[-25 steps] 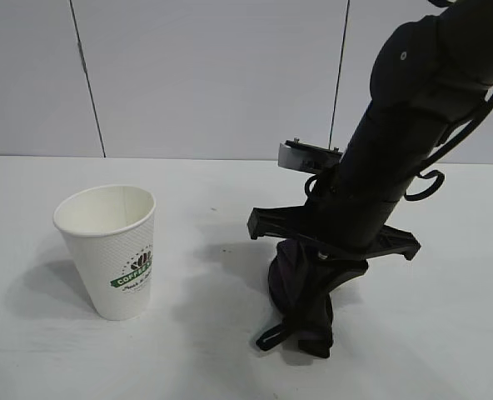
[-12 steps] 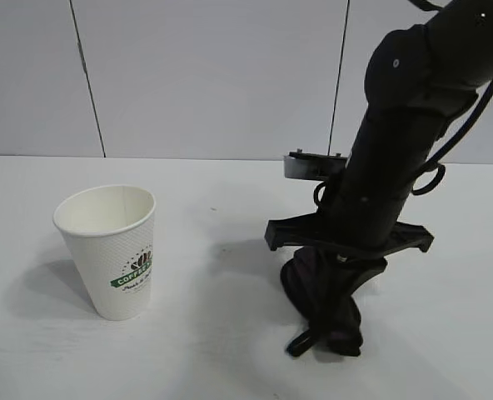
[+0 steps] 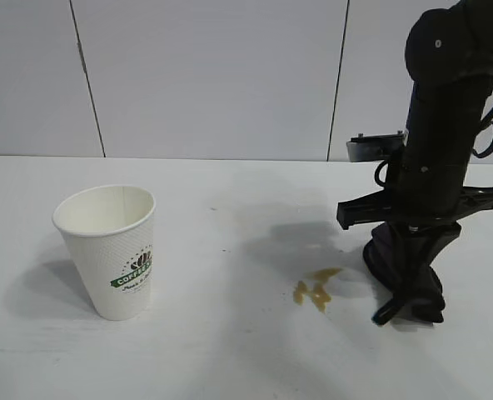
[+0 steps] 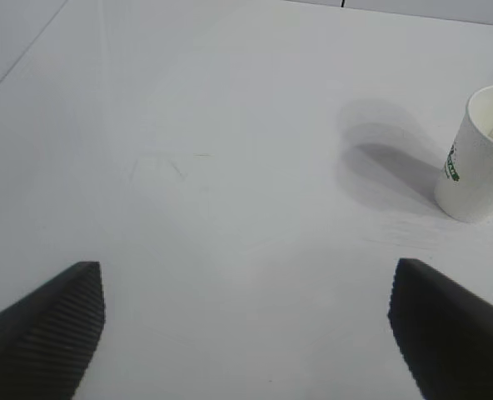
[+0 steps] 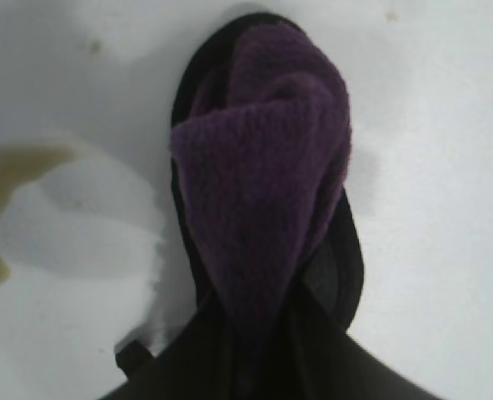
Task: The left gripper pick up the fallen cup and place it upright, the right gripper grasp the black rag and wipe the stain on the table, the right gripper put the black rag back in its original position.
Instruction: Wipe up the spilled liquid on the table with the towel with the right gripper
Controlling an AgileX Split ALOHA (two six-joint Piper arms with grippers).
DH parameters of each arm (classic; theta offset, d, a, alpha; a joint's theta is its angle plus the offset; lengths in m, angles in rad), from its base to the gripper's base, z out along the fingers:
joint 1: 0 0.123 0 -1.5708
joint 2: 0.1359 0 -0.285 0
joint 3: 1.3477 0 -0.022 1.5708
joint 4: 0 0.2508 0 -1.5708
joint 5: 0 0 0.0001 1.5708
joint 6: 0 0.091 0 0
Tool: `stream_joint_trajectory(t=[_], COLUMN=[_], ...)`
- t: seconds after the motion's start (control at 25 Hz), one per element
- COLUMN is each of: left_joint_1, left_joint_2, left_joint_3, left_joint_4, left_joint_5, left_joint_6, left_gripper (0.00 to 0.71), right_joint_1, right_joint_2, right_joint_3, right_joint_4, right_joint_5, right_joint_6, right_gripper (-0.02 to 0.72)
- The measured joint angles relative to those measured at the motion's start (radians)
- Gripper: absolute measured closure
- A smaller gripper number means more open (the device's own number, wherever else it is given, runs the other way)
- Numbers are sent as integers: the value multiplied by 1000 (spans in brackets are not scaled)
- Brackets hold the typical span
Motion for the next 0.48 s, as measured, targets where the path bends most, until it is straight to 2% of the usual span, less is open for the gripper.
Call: stream_joint_trajectory(t=[0.32,0.48], left_joint_1=[0,0], left_joint_2=[0,0], left_joint_3=[0,0], left_joint_4=[0,0], left_joint_5=[0,0], left_joint_6=[0,0], left_gripper=[46,46], right_joint_1=[123,184], right_joint_2=[37,54], right_joint_3=[-2,-2], right_joint_4=[231,309], right_joint_5=[-74,-90], right_joint_6=[-95,-129], right_gripper=[643,643])
